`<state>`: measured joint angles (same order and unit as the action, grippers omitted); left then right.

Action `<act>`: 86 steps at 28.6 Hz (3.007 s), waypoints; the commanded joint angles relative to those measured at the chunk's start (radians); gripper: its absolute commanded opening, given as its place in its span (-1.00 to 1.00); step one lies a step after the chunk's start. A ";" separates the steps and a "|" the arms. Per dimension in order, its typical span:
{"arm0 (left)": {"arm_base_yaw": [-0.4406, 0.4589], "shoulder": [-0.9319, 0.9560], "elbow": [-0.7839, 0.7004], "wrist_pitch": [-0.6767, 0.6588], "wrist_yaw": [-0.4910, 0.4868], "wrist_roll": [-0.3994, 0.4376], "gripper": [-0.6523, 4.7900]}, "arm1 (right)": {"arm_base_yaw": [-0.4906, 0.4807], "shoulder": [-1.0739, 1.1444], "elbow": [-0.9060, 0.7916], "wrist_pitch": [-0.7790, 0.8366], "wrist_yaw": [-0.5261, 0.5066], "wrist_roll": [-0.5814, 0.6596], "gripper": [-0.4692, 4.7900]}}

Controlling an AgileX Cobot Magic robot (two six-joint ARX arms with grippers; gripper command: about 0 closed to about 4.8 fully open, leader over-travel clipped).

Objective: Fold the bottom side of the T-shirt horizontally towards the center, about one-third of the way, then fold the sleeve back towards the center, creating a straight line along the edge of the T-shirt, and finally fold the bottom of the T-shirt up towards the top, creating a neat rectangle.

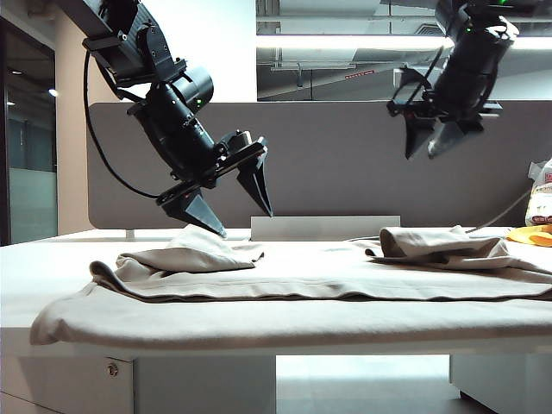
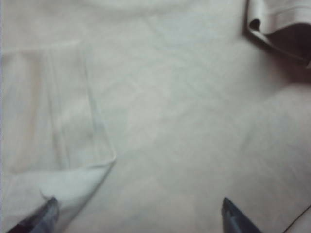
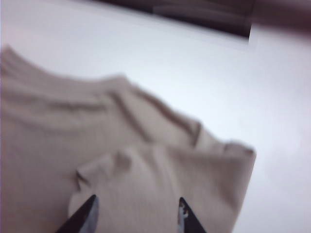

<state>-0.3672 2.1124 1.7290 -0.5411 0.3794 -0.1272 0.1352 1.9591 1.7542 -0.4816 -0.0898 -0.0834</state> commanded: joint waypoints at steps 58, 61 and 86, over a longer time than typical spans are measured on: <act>-0.114 -0.974 -1.167 0.194 -0.249 -0.143 0.63 | -0.275 -0.899 -1.142 -0.044 -0.209 0.187 0.16; -0.114 -0.974 -1.166 0.192 -0.249 -0.143 0.64 | -0.294 -0.899 -1.142 -0.062 -0.226 0.187 0.16; -0.114 -0.934 -1.166 0.158 -0.338 -0.143 0.64 | -0.306 -0.817 -1.143 -0.093 -0.160 0.189 0.16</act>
<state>-0.4805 1.1717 0.5610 -0.4004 0.0475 -0.2642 -0.1707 1.1271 0.6079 -0.5835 -0.2504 0.1043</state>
